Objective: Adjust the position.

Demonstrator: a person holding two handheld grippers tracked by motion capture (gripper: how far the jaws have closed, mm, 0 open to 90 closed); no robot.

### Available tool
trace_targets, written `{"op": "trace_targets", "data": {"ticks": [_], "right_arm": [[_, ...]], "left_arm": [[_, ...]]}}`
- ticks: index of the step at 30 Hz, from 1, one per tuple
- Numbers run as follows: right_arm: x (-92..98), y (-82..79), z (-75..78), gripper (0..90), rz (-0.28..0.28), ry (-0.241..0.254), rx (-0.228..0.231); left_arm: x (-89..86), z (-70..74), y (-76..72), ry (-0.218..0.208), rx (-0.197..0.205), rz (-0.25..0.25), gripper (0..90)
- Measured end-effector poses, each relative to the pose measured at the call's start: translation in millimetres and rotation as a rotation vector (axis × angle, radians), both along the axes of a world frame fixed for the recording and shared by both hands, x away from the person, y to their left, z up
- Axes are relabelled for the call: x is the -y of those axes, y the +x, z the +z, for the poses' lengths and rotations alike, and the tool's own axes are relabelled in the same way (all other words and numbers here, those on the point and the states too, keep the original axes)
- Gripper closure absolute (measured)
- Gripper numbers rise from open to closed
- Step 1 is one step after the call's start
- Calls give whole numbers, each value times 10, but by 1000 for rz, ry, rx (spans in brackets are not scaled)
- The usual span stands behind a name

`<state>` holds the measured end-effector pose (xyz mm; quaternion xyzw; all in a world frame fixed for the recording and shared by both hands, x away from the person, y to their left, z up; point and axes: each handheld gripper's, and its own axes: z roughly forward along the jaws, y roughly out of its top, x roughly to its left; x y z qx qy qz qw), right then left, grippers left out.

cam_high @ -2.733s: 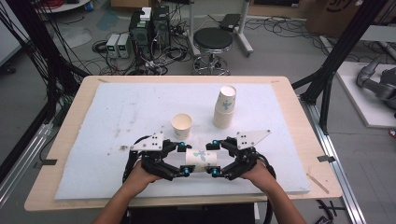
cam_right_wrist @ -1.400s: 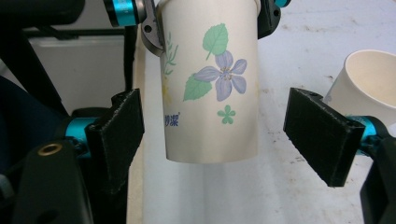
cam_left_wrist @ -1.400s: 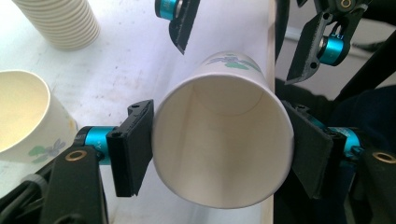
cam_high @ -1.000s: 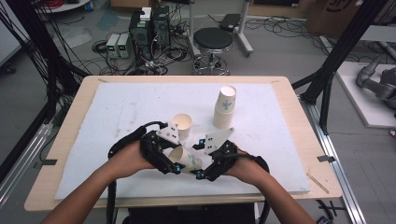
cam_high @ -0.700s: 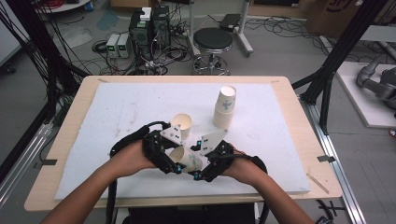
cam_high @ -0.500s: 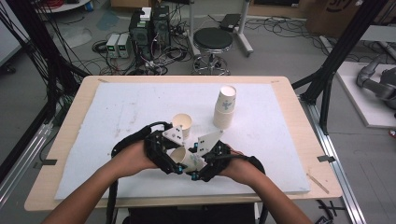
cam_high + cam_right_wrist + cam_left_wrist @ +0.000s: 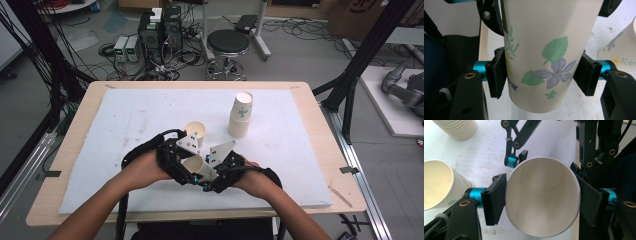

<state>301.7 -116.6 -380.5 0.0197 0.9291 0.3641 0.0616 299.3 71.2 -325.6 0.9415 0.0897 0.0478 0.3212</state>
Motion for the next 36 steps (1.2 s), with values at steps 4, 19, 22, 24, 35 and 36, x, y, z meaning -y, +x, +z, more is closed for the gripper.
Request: {"op": "trace_targets", "data": {"ticks": [4,19,22,24,35,36], "right_arm": [[-7,6,-19,359,-4,2,-10],[188,70,-43,364,-55,6,-16],[269,78,-46,363,-71,25,-2],[325,74,-49,359,-86,38,4],[625,65,-188,344,-171,158,8],[644,62,-195,343,-176,166,11]], "left_arm": [[1,-13,2,-4,0,5,297],[-307,-43,35,-272,44,26,171],[-406,-64,37,-332,46,69,171],[-475,-100,35,-376,47,107,171],[-864,-461,-26,-611,63,303,171],[-899,-502,-31,-629,70,320,170]]}}
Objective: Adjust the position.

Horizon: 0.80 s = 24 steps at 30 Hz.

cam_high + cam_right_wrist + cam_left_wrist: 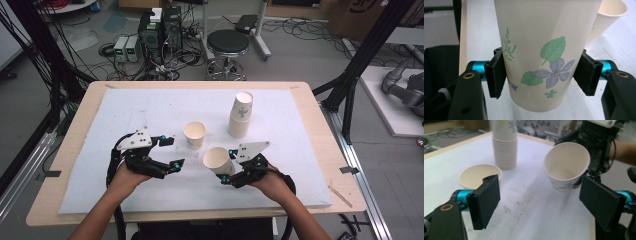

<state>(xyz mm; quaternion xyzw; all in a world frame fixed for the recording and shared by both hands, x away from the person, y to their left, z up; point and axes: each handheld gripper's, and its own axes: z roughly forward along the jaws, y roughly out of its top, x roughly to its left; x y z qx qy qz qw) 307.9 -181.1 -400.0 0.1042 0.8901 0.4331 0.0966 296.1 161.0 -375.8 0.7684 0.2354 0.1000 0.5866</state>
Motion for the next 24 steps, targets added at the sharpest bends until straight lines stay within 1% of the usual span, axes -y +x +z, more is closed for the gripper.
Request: {"op": "trace_targets", "data": {"ticks": [3,4,6,8,11,14,17,18,20,23,24], "right_arm": [[68,-14,-32,342,-20,38,6],[90,-16,-39,342,-23,48,7],[131,-24,-56,342,-37,68,10],[170,-31,-68,342,-55,93,8],[228,-34,-86,341,-71,117,12],[284,-46,-104,341,-94,144,14],[344,-59,-124,342,-114,172,19],[360,-66,-129,342,-126,178,16],[389,-71,-136,343,-138,194,28],[436,-75,-134,344,-154,235,43],[452,-74,-131,344,-162,249,48]], "left_arm": [[-89,-118,-14,-40,4,61,167],[-115,-151,-19,-61,-1,80,162],[-173,-205,-22,-102,-5,88,159],[-221,-250,-29,-124,-1,107,161],[-258,-292,-36,-132,10,125,161],[-272,-333,-44,-117,26,150,161],[-286,-394,-51,-131,66,173,161],[-291,-422,-52,-139,72,177,161],[-299,-471,-57,-133,110,186,163],[-308,-510,-70,-131,136,203,162],[-315,-520,-75,-134,135,211,162]]}}
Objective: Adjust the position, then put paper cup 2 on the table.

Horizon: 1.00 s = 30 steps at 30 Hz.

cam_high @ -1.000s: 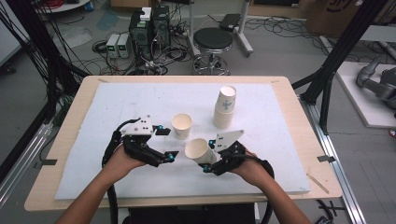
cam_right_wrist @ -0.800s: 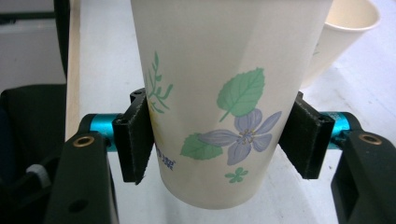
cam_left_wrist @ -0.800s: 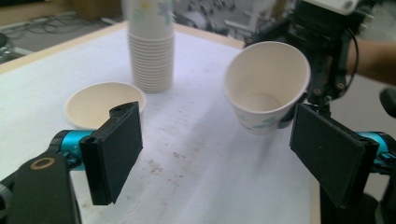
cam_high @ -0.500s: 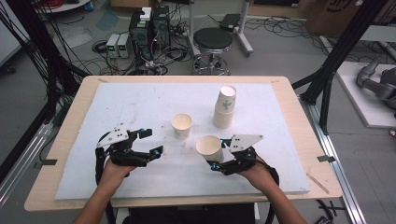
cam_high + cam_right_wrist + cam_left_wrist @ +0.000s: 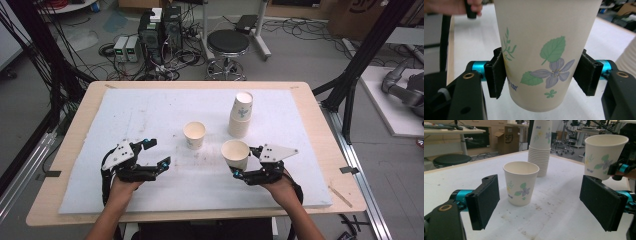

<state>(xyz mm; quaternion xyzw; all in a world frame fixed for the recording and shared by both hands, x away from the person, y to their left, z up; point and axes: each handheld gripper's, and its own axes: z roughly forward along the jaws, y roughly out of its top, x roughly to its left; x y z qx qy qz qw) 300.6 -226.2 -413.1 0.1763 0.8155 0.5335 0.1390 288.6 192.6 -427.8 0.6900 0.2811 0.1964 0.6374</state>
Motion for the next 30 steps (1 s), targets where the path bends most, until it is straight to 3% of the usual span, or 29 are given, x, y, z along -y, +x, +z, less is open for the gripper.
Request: {"op": "trace_targets", "data": {"ticks": [3,9,15,30], "right_arm": [[51,0,3,343,-27,41,7],[122,-1,-14,343,-68,65,27],[155,9,2,343,-90,100,50],[123,38,-23,341,-91,111,39]], "left_arm": [[-28,-40,-16,-8,-8,21,159],[-110,-86,-29,-58,-15,52,159],[-109,-95,-33,-44,-20,56,159],[-144,-109,-37,-52,-28,60,162]]}}
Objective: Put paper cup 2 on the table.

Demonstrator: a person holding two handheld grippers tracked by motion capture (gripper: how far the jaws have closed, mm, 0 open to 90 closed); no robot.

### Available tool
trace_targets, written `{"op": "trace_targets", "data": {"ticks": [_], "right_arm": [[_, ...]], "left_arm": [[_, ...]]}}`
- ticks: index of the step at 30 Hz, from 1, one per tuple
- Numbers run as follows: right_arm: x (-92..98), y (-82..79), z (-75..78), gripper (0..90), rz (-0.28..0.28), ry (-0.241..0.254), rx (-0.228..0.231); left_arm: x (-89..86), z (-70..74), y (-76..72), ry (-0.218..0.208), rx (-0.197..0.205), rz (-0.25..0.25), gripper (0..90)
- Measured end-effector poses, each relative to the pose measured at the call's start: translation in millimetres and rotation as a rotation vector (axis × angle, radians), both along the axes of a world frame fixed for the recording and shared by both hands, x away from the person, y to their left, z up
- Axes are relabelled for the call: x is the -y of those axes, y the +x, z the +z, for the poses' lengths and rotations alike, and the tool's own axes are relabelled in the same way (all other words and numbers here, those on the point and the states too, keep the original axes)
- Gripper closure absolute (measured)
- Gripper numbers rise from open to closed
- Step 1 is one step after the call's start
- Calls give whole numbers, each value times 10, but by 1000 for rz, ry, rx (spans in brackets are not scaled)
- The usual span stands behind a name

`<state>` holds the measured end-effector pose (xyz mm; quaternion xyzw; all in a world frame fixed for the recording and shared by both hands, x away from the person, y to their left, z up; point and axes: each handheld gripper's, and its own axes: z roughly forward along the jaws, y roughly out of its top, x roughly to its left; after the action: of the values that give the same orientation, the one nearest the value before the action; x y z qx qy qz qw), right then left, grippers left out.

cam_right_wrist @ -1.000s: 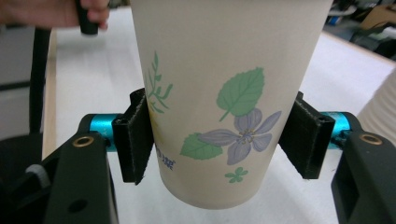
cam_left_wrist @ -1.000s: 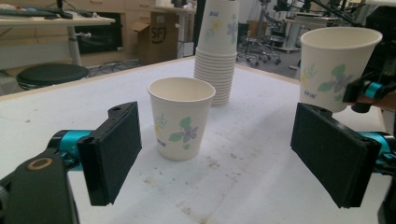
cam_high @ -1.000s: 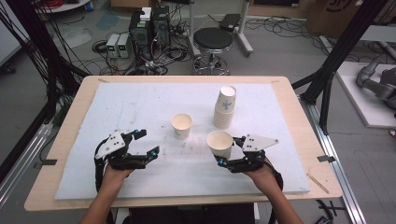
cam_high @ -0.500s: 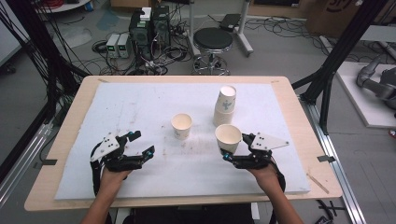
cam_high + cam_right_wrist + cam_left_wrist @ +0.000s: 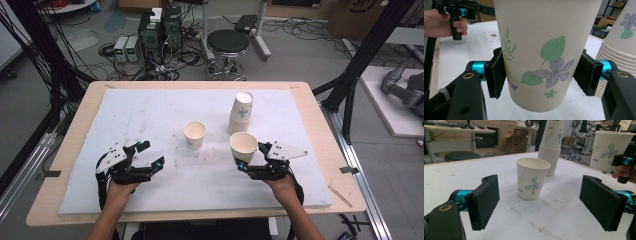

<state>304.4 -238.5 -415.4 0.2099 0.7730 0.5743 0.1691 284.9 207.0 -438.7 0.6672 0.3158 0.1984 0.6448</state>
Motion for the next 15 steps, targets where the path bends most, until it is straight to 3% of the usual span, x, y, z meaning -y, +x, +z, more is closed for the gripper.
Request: {"op": "trace_targets", "data": {"ticks": [10,15], "right_arm": [[-162,30,-52,340,35,18,-32],[-289,32,-107,341,58,12,-45]], "left_arm": [[-45,11,2,-5,-1,18,162],[-85,23,-5,24,2,44,162]]}}
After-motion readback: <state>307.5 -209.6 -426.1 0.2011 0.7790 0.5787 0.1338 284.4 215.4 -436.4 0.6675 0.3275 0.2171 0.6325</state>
